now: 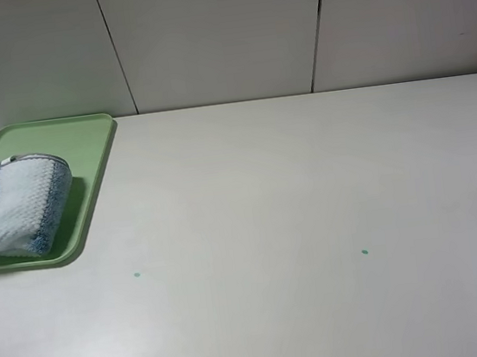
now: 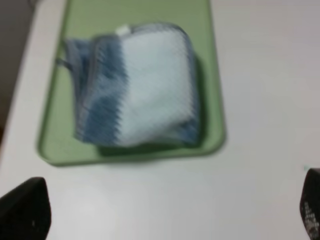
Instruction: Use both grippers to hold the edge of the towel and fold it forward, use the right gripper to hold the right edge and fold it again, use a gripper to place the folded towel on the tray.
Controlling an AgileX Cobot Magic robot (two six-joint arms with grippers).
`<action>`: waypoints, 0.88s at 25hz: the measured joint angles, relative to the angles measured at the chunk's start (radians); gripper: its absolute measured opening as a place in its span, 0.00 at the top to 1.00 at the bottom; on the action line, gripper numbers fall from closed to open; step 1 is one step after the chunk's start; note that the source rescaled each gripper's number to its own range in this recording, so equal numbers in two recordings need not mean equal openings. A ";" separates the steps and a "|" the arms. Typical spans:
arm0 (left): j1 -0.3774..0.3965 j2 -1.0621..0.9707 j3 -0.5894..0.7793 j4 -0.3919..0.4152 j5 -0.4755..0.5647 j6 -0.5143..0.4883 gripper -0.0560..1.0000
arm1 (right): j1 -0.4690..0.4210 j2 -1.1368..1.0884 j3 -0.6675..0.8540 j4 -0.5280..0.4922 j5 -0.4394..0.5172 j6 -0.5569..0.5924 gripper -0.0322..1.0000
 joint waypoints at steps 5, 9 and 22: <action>-0.082 -0.084 0.066 0.002 0.090 -0.043 0.00 | 0.000 0.000 0.000 0.000 0.000 0.000 0.00; -0.097 -0.115 0.084 0.004 0.125 -0.067 0.00 | 0.000 0.000 0.000 0.000 0.000 0.000 0.00; -0.097 -0.292 0.091 0.003 0.142 -0.073 0.00 | 0.000 0.000 0.000 0.000 0.000 0.000 0.00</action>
